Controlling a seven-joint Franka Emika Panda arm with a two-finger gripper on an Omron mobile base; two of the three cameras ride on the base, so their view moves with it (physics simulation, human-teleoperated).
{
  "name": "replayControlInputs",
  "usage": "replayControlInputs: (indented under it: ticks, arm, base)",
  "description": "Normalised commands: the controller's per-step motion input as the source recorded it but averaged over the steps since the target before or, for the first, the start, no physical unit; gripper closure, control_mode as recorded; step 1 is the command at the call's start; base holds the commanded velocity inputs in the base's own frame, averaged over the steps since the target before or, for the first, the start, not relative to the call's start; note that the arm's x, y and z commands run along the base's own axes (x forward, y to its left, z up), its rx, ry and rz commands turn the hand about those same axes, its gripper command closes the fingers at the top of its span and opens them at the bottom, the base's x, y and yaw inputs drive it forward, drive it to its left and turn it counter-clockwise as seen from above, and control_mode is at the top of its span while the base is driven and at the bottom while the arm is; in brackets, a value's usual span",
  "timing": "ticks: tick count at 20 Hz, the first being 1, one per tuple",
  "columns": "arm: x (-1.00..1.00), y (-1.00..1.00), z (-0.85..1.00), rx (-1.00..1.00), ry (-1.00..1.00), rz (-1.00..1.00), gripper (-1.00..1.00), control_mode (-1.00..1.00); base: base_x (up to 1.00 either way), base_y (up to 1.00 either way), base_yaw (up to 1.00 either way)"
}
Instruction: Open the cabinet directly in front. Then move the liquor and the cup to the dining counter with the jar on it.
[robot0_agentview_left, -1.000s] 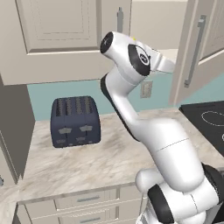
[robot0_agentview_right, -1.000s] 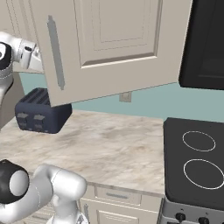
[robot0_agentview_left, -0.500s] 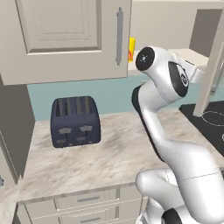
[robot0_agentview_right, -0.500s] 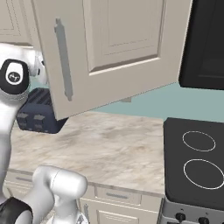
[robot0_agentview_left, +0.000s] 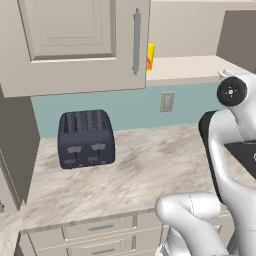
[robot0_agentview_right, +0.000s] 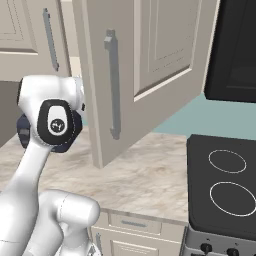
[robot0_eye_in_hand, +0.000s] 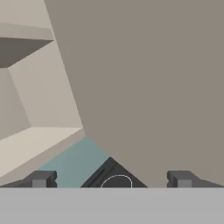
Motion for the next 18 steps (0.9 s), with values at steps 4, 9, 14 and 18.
replayControlInputs:
  ticks: [4,9,14,18]
  arm:
    - [0.0,-1.0,0.0,0.04,-0.01,0.0,-1.0,-1.0]
    - [0.0,-0.37,0.03,0.05,-0.04,0.01,-1.0,-1.0]
    - [-0.16,0.05,0.0,0.0,-0.08,0.01,-1.0,-1.0]
    - [-0.35,1.0,0.0,-0.06,-0.2,0.14,-1.0,-1.0]
  base:
    - [0.0,0.0,0.0]
    - [0.0,0.0,0.0]
    - [0.0,0.0,0.0]
    - [0.0,0.0,0.0]
